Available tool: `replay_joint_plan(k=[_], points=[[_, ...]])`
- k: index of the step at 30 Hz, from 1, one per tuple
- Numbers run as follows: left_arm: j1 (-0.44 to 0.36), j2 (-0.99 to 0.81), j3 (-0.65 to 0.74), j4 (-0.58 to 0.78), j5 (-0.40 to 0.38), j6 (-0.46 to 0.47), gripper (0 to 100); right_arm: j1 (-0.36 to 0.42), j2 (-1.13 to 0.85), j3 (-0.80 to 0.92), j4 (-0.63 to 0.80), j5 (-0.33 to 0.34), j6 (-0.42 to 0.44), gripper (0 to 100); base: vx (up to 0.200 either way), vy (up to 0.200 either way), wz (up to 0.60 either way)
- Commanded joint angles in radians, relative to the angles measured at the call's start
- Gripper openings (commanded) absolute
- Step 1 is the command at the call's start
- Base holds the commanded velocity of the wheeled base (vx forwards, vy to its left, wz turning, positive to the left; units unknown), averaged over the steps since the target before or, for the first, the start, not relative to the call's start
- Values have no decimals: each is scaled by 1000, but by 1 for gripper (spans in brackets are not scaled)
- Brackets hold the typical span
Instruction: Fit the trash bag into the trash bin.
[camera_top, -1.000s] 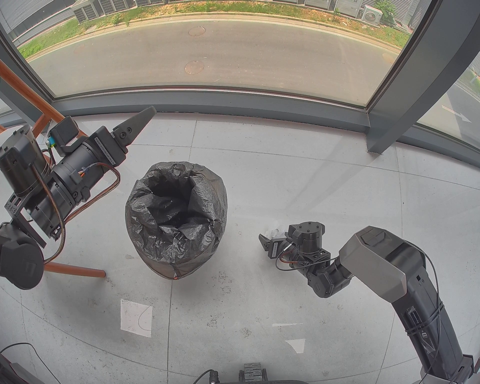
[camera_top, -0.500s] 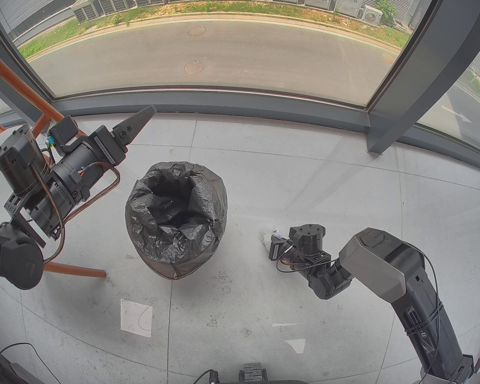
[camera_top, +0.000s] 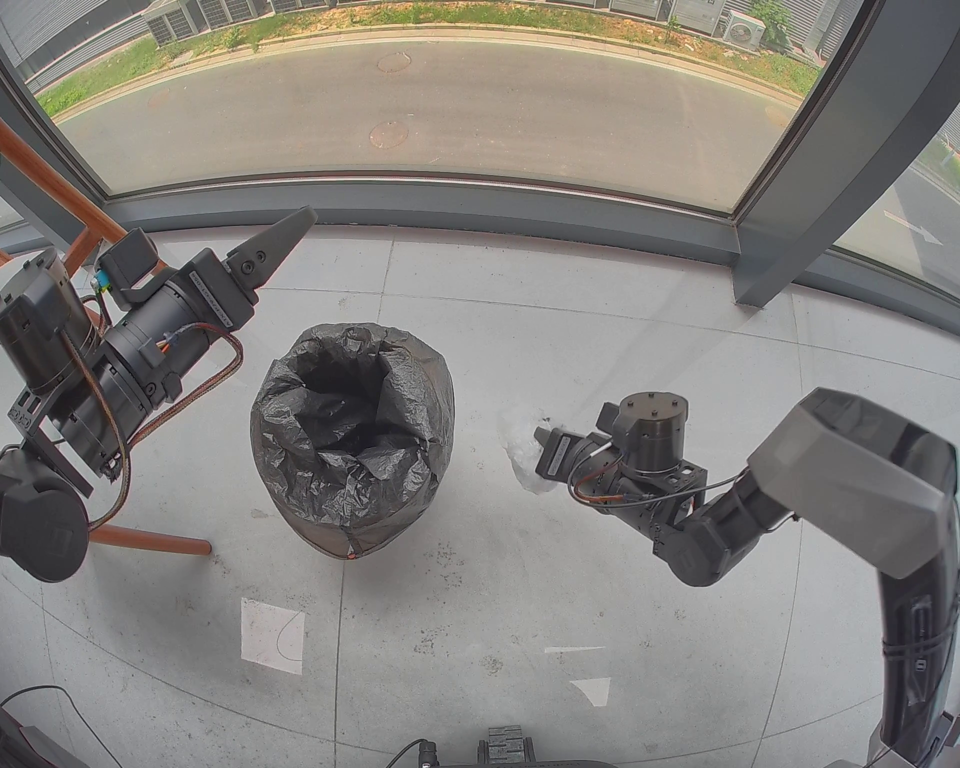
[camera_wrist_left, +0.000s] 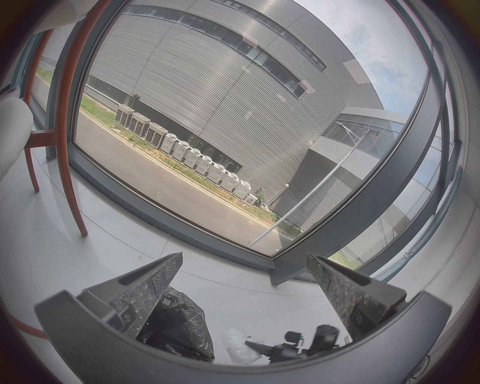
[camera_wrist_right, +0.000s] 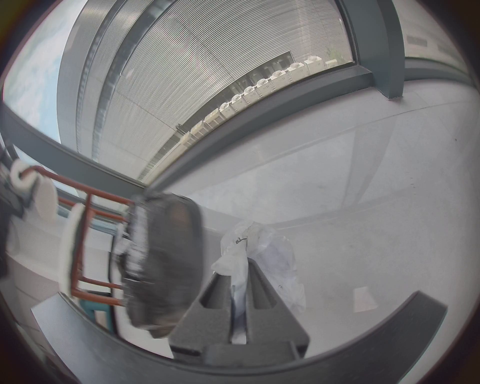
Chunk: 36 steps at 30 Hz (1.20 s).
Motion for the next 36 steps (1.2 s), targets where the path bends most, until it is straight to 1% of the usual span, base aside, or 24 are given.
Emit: replay_joint_plan(k=[1, 3, 7, 8, 9, 12, 14, 19, 24, 27, 36], points=[[-9, 5, 0, -24, -1, -2, 100, 144, -406, 210, 3, 90, 133, 0, 0, 0, 0], [-9, 9, -7, -26, -4, -2, 100, 175, -472, 244, -6, 98, 136, 0, 0, 0, 0], [-9, 9, -4, -27, -30, -4, 100, 252, -524, 256, -26, 110, 155, 0, 0, 0, 0], [-9, 9, -4, -27, -32, -4, 100, 256, -527, 258, -26, 110, 156, 0, 0, 0, 0], [-8, 6, 0, -26, -49, -6, 100, 285, -550, 275, -29, 111, 179, 0, 0, 0, 0], [-6, 2, 1, -24, -53, -6, 100, 348, -553, 296, -29, 118, 213, 0, 0, 0, 0], [-5, 2, -7, -24, -52, -6, 100, 371, -541, 305, -31, 116, 213, 0, 0, 0, 0], [-5, 3, -11, -26, -41, -2, 100, 374, -466, 310, -35, 108, 196, 0, 0, 0, 0], [-3, -1, -31, -23, -44, -7, 100, 377, -420, 313, -123, 101, 190, 0, 0, 0, 0], [-3, -3, -30, -20, -47, -7, 100, 376, -395, 313, -150, 99, 172, 0, 0, 200, 0], [-5, -3, -24, -21, -50, -7, 100, 370, -371, 304, -167, 99, 170, 0, 0, 200, 0]])
